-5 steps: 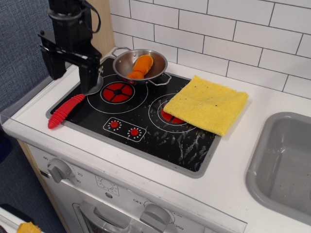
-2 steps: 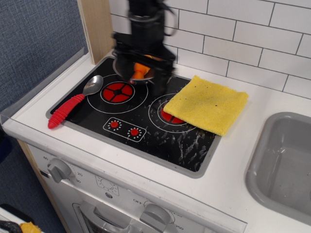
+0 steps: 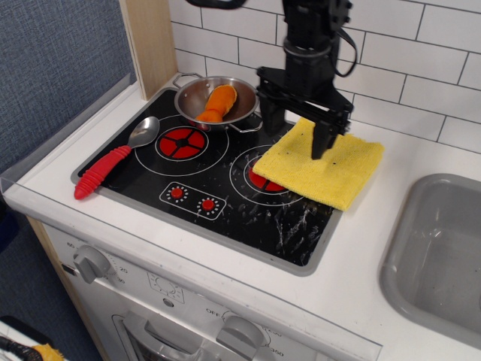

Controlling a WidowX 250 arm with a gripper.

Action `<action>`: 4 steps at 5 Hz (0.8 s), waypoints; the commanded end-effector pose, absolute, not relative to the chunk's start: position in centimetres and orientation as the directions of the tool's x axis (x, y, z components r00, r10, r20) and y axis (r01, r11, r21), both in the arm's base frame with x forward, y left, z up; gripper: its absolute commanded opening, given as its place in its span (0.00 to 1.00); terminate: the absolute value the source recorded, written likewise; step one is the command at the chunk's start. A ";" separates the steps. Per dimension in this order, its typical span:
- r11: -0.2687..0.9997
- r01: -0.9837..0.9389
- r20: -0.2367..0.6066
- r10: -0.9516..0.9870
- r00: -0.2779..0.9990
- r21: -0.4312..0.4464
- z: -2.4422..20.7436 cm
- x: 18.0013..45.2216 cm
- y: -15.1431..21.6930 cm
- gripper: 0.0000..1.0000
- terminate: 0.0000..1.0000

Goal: Move cloth to the front right corner of the stove

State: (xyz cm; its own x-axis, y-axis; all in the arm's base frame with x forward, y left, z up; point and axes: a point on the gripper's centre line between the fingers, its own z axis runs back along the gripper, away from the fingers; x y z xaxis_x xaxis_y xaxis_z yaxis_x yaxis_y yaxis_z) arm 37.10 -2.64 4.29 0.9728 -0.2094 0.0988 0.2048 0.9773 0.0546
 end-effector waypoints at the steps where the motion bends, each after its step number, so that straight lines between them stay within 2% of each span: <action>1: 0.964 0.257 0.125 -0.264 0.956 0.075 4.0 38.8 -3.7 1.00 0.00; 2: 0.963 0.261 0.094 -0.266 0.959 0.062 2.3 37.9 -3.5 1.00 0.00; 3: 0.959 0.276 0.044 -0.279 0.959 0.066 1.0 35.4 -3.0 1.00 0.00; 4: 0.948 0.303 0.011 -0.305 0.952 0.102 0.9 32.2 -2.3 1.00 0.00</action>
State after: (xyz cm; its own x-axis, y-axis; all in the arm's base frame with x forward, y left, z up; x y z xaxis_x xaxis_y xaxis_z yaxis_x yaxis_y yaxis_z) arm 32.77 -2.25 0.71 0.9571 -0.2888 0.0224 0.2857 0.9539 0.0920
